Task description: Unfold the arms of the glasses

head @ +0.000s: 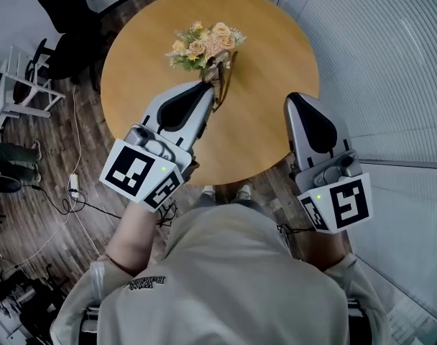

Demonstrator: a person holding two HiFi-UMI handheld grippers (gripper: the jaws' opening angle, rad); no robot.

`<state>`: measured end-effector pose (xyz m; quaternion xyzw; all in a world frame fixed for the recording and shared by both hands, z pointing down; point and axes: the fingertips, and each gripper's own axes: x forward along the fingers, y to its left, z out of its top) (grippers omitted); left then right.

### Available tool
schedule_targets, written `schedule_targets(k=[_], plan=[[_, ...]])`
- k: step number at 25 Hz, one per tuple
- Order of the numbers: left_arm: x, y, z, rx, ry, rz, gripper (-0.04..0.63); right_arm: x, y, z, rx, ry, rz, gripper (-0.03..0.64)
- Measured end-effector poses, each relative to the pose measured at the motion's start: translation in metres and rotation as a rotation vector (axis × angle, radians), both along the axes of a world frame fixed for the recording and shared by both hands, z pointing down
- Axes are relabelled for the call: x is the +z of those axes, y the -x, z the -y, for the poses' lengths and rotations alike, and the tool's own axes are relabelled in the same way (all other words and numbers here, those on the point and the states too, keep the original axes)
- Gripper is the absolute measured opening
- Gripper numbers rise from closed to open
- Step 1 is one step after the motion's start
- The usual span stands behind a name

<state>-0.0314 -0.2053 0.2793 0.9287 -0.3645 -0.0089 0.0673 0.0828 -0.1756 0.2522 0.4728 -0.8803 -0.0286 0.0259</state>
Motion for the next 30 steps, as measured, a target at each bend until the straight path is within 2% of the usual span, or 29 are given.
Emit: schedule_targets(k=[5,14,30], plan=[[-0.022,0.003,-0.011,-0.012,-0.051,-0.001,0.038,-0.012,0.000,-0.007,-0.019,-0.015,0.025,0.032],[-0.026,0.002,-0.019,-0.055,-0.067,-0.023,0.038,-0.024,-0.002,-0.010,-0.056,-0.028,0.048,0.032],[-0.014,0.006,-0.035,-0.103,-0.043,0.014,0.038,-0.028,0.018,-0.014,-0.160,-0.014,0.088,0.034]])
